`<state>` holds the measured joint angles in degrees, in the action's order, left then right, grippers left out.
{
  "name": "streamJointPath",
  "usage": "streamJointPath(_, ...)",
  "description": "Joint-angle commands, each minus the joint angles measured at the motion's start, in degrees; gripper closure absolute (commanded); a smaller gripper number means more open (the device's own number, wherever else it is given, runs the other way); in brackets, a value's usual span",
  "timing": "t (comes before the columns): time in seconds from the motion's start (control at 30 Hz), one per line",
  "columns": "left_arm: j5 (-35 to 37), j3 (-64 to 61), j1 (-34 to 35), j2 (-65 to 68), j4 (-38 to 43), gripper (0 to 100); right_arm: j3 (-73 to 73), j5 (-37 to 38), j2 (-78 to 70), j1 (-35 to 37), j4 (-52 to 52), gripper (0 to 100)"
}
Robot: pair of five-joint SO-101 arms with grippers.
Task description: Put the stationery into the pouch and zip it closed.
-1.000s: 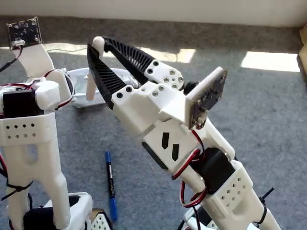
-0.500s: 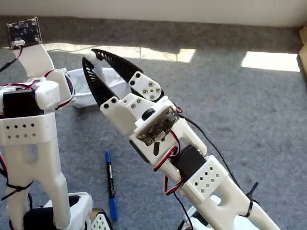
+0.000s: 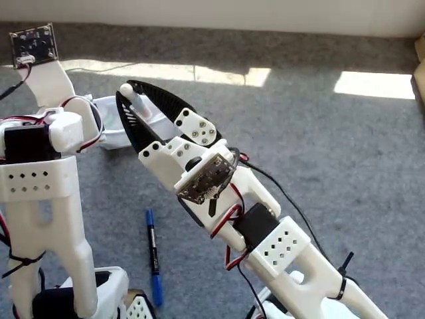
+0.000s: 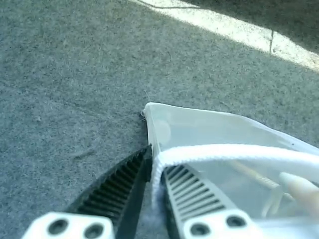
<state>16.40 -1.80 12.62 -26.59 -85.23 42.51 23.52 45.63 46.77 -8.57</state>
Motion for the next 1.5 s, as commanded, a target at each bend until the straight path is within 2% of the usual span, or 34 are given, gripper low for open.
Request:
streamJointPath(0.0,0.5,3.5,-0.8,-1.5,1.0,99,-1.0,0.7,1.5,-1.3,4.6,98.8)
streamJointPath(0.1,0.5,3.5,-0.8,-1.5,1.0,99,-1.1,0.7,1.5,-2.1,8.4,97.7)
streamJointPath(0.27,0.4,3.5,-0.8,-1.5,1.0,99,-0.9,0.4,1.5,-2.2,9.3,85.5)
streamJointPath(0.5,0.4,2.8,-0.7,-1.6,1.1,99,-1.0,0.5,2.1,-2.3,10.2,87.8)
streamJointPath(0.77,0.4,2.3,-0.7,-1.6,1.4,99,-2.3,0.2,2.2,-4.6,22.7,87.9)
streamJointPath(0.83,0.4,2.3,-0.5,-1.6,1.4,99,-2.8,-2.4,2.2,-6.5,25.4,87.9)
streamJointPath(0.93,0.4,2.3,1.7,-2.0,1.4,99,-5.6,-7.6,2.2,-9.5,31.1,87.9)
streamJointPath(1.13,0.4,2.3,5.8,-2.0,1.3,99,-10.5,-11.7,1.9,-13.6,43.9,87.9)
streamJointPath(1.47,0.3,2.9,13.0,-2.2,1.0,99,-7.1,-11.5,1.4,-14.2,47.6,87.9)
